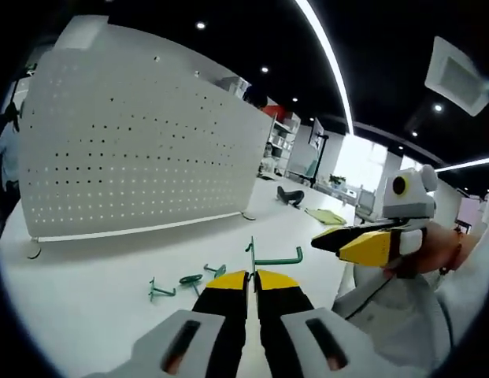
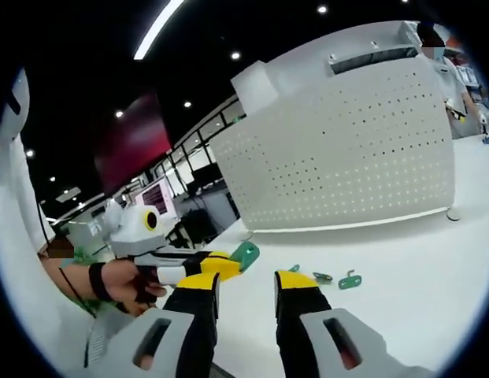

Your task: Insert the hook assembly into the mounting plate slot until the hook locks in place.

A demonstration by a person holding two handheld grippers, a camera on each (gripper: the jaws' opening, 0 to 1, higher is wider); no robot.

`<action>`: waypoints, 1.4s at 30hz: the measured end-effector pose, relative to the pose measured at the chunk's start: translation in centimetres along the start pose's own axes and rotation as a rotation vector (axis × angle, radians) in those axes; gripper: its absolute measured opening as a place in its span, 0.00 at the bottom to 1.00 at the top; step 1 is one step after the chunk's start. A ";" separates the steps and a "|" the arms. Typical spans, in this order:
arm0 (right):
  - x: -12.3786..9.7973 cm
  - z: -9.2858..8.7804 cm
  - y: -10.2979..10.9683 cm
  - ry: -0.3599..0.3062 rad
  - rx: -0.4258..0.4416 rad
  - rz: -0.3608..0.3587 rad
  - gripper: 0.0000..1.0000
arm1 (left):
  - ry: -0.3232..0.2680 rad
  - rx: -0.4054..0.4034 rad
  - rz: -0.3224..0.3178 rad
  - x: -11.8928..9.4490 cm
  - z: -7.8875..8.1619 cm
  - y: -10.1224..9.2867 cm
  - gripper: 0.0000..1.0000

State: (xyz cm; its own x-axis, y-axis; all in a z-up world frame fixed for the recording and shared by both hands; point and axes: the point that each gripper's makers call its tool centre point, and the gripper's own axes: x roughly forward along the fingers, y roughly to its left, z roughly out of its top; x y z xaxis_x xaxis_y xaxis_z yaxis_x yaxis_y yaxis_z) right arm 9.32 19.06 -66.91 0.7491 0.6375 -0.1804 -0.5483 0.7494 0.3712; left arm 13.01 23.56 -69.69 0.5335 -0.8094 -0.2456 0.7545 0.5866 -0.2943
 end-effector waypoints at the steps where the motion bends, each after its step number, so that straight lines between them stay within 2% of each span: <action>1: 0.1 -0.1 0.0 0.006 0.002 0.000 0.26 | -0.005 0.003 -0.007 0.0 0.1 -0.3 0.04; 11: 0.7 -0.7 1.1 0.027 0.049 0.047 0.14 | -0.023 0.031 -0.045 0.2 0.1 -2.2 0.04; 19: 0.8 -0.7 0.9 0.024 0.105 0.041 0.07 | -0.047 0.080 -0.049 0.2 0.4 -3.1 0.04; 25: 0.5 -0.2 0.5 -0.007 0.194 0.038 0.05 | -0.073 0.108 -0.047 0.3 0.6 -3.6 0.04; 28: 0.5 -0.2 0.5 -0.011 0.209 0.034 0.05 | -0.073 0.122 -0.047 0.3 0.7 -4.0 0.04; 35: 0.5 -0.1 0.6 -0.012 0.265 0.038 0.04 | -0.108 0.223 -0.013 0.0 1.4 -4.5 0.04; 37: 0.5 0.0 0.6 -0.014 0.290 0.039 0.04 | -0.107 0.212 -0.015 0.1 1.4 -4.5 0.04; 42: 0.6 -0.1 0.5 -0.018 0.350 0.043 0.04 | -0.118 0.244 0.003 0.0 1.5 -4.5 0.04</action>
State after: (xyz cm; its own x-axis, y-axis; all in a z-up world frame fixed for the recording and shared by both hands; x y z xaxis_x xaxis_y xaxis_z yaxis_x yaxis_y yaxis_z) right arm 9.48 19.82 -66.89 0.7362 0.6614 -0.1431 -0.4210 0.6132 0.6683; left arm 10.17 20.85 -66.98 0.5663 -0.8135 -0.1327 0.8148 0.5767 -0.0586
